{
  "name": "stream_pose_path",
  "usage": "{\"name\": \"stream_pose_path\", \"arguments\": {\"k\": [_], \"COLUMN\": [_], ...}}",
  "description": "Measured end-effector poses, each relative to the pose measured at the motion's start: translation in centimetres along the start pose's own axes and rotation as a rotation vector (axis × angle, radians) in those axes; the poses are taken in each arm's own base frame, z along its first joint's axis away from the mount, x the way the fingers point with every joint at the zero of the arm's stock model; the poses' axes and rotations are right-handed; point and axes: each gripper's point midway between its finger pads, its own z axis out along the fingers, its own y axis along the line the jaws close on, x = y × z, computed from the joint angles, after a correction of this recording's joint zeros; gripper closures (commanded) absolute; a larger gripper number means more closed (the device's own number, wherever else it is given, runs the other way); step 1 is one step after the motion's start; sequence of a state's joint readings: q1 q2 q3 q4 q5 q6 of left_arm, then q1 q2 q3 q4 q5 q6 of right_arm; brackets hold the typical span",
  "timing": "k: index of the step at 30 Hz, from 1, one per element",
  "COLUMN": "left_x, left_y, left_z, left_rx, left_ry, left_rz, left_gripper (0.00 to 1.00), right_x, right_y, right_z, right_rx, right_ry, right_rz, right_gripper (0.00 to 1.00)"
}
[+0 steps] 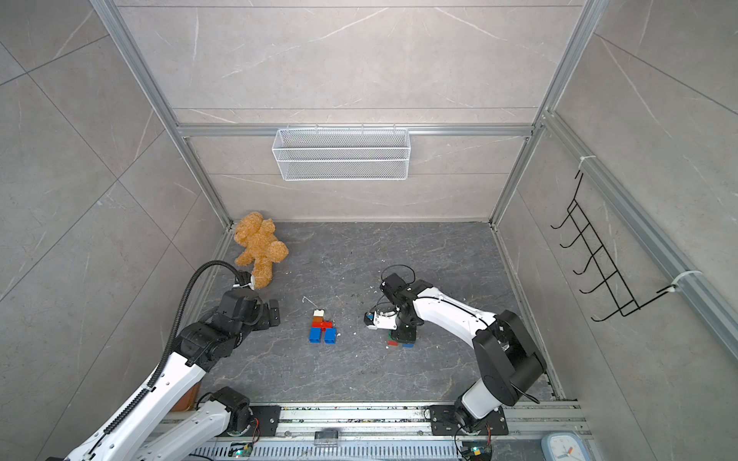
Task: Assemble the letter h with lego
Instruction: Assemble the lego brick with the lego brick.
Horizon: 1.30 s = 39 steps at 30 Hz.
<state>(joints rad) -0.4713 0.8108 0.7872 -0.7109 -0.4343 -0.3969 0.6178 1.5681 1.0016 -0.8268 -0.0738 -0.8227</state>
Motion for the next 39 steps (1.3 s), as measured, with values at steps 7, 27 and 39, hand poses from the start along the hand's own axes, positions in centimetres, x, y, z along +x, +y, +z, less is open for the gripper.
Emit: {"name": "stream_pose_path", "arguments": {"k": [7,27,39], "left_x": [0.0,0.2,0.1], "left_y": [0.0,0.0,-0.1], "left_z": [0.0,0.1,0.3], "left_rx": [0.000,-0.006,-0.011], "left_ry": [0.001,0.013,0.025], "left_rz": [0.000,0.006,0.012], "left_gripper": [0.00,0.00,0.00], "right_x": [-0.3,-1.7,-2.8], "right_y": [-0.1,-0.1,0.7], "right_z": [0.3,0.2,0.4], "right_rx": [-0.020,-0.017,-0.015], "right_ry": [-0.026,-0.025,-0.036], "right_rz": [0.032,0.030,0.030], "right_gripper": [1.00,1.00,0.89]}}
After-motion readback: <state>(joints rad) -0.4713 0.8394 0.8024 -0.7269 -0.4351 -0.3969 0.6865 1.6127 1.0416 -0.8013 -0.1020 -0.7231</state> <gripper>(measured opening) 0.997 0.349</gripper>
